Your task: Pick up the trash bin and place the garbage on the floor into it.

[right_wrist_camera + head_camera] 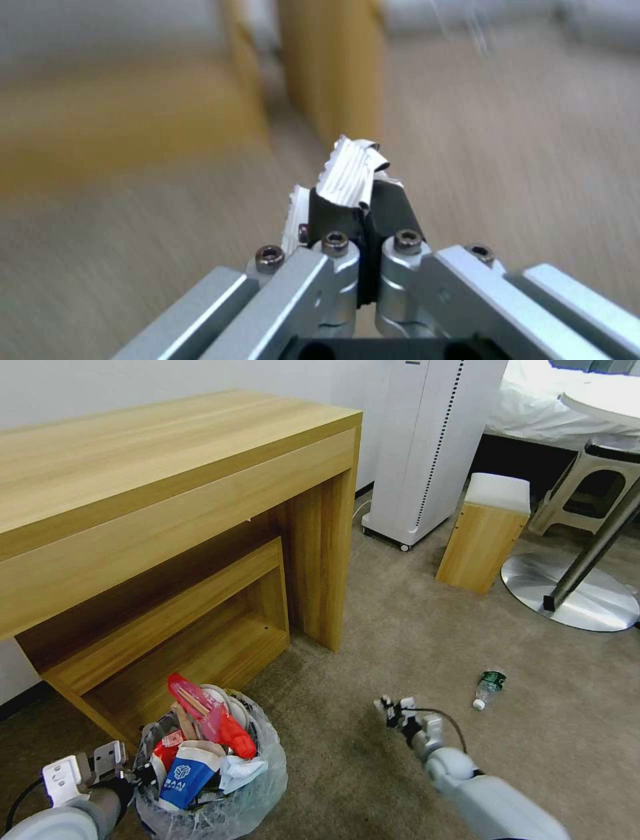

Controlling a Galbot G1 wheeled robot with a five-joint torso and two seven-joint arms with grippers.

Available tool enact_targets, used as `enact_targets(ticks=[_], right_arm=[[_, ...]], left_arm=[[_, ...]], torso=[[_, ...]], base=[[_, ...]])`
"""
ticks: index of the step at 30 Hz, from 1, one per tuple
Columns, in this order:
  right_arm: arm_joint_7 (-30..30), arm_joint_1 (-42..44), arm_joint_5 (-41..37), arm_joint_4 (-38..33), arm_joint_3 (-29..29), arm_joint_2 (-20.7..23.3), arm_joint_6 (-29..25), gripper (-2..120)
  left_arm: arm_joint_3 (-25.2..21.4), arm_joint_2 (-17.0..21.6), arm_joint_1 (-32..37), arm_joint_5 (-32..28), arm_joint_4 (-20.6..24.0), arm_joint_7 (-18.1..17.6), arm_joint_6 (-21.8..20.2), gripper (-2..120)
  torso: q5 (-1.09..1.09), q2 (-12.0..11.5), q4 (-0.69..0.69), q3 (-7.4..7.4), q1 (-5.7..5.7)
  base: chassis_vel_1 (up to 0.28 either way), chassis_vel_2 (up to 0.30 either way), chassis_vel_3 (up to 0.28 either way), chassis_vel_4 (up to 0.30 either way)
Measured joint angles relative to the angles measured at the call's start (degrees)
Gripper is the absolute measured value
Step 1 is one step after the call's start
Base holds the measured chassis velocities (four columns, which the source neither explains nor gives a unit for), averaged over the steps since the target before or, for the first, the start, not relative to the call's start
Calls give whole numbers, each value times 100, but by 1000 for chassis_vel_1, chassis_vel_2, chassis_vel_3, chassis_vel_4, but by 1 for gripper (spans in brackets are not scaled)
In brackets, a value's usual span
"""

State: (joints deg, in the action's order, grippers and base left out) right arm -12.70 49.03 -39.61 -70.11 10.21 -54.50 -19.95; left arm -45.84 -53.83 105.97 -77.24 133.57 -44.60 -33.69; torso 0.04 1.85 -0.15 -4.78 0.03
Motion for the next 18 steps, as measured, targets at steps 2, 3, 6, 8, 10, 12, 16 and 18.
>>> enact_targets(ticks=[2,3,6,8,10,12,16,18], right_arm=[[-364,-204,-408,-850,23,319,-231,0],[-490,-329,-630,-1169,63,427,-262,0],[-897,-658,-1028,-1701,193,554,-300,0],[-1207,-940,-1330,-2134,388,581,-268,0],[-1264,-1071,-1437,-2353,540,578,-204,0],[-1340,-1308,-1585,-2655,950,553,-117,0],[-1279,-1678,-1653,-2942,1712,377,32,0],[-1238,-1770,-1700,-2989,1913,321,72,0]], left_arm=[[-15,37,-22,-93,15,-57,1,0],[-16,39,-39,-130,25,-84,1,0],[-16,31,-62,-155,47,-123,2,0],[-2,12,-66,-166,66,-131,1,0],[4,10,-68,-167,68,-136,1,0],[10,3,-78,-168,81,-148,2,0],[47,-33,-120,-169,83,-176,2,0],[53,-44,-126,-169,79,-184,2,0]], torso=[[-5,0,2,1,0],[-6,0,3,1,0],[-4,0,2,1,0],[-5,0,3,0,0],[-5,0,3,1,0],[-5,0,2,0,0],[-4,0,3,0,0],[-4,0,2,0,0]], base=[[0,0,0,0],[0,0,0,0],[0,0,0,0],[0,0,0,0],[0,0,0,0],[0,0,0,0],[0,0,0,0],[0,0,0,0]])
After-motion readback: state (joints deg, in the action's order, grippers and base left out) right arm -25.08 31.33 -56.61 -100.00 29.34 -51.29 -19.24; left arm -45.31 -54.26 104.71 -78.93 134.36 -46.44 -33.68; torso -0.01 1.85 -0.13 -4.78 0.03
